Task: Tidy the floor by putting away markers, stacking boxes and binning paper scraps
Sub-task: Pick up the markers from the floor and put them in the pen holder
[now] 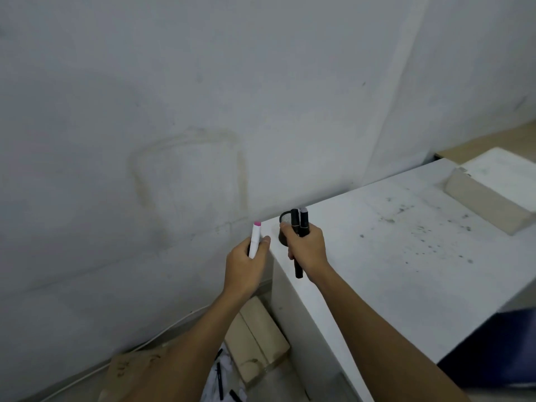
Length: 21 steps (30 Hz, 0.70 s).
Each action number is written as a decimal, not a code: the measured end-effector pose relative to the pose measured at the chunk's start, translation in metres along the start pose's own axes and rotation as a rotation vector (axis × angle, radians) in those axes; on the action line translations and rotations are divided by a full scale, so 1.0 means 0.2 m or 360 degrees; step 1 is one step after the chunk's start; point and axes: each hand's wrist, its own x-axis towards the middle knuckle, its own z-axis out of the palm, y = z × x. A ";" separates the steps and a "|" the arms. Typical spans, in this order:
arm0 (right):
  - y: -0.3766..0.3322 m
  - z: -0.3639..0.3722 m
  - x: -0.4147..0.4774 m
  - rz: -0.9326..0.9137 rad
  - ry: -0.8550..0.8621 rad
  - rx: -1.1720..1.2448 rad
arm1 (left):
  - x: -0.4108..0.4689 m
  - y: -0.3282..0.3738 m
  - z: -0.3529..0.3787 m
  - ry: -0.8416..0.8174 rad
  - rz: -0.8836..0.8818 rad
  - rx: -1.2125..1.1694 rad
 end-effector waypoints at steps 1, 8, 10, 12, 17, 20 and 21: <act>0.01 -0.03 0.02 0.0013 0.0014 0.0000 | 0.00 0.00 0.03 -0.0017 0.0002 0.0014; 0.05 -0.14 0.24 0.0066 0.0085 0.0117 | 0.17 0.00 0.23 0.0004 -0.0031 -0.0015; 0.07 -0.15 0.35 0.0088 0.0114 0.0158 | 0.27 -0.02 0.30 0.0043 -0.0045 -0.0034; 0.08 -0.14 0.47 0.0096 0.0127 0.0192 | 0.37 -0.04 0.35 0.0059 -0.0064 -0.0068; 0.12 -0.11 0.74 0.0155 0.0146 0.0215 | 0.58 -0.09 0.47 0.0080 -0.0116 -0.0079; 0.14 -0.08 0.88 0.0183 0.0159 0.0250 | 0.71 -0.12 0.51 0.0116 -0.0136 -0.0084; 0.16 -0.06 0.92 0.0192 0.0166 0.0267 | 0.76 -0.13 0.52 0.0122 -0.0133 -0.0069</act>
